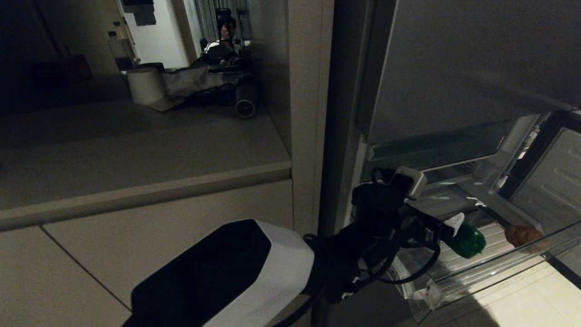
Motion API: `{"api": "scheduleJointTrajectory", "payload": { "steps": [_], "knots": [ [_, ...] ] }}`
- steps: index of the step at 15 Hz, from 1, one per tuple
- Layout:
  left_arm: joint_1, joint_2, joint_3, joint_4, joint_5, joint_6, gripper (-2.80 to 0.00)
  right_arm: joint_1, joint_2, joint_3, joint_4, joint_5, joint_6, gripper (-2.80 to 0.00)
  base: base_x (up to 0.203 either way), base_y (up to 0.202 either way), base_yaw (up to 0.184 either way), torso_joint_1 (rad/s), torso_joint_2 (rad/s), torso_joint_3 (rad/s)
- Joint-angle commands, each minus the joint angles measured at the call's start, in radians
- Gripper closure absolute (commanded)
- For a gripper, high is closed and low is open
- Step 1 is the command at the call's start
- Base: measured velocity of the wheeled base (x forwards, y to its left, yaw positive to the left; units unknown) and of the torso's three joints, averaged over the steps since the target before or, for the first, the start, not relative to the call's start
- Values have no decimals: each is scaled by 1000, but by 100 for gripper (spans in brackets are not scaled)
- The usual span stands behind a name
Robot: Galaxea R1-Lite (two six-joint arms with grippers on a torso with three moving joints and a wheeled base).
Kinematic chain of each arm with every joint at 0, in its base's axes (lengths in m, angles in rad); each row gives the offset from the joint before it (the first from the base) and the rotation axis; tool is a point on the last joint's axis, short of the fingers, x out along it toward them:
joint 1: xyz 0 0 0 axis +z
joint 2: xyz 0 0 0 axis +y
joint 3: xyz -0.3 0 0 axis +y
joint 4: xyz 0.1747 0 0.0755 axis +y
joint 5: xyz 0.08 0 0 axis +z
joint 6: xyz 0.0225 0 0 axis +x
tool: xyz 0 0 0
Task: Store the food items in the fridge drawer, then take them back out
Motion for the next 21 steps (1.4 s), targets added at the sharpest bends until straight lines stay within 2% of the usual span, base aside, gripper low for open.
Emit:
{"api": "scheduleJointTrajectory", "payload": {
  "steps": [1, 2, 10, 16, 21],
  "knots": [
    [9, -81, 101, -8, -1, -3, -240, 0, 0, 31, -1, 0, 0, 0, 0, 0, 0, 0, 0, 0],
    [17, -112, 159, -26, -2, -5, 0, 0, 0, 31, -1, 0, 0, 0, 0, 0, 0, 0, 0, 0],
    [93, -360, 600, -263, -9, -3, 0, 0, 0, 31, -1, -1, 0, 0, 0, 0, 0, 0, 0, 0],
    [150, -640, 901, -317, -14, -7, 0, 0, 0, 31, -1, 0, 0, 0, 0, 0, 0, 0, 0, 0],
    [270, -896, 1092, -321, -13, -7, 0, 0, 0, 31, -1, 0, 0, 0, 0, 0, 0, 0, 0, 0]
  ]
}}
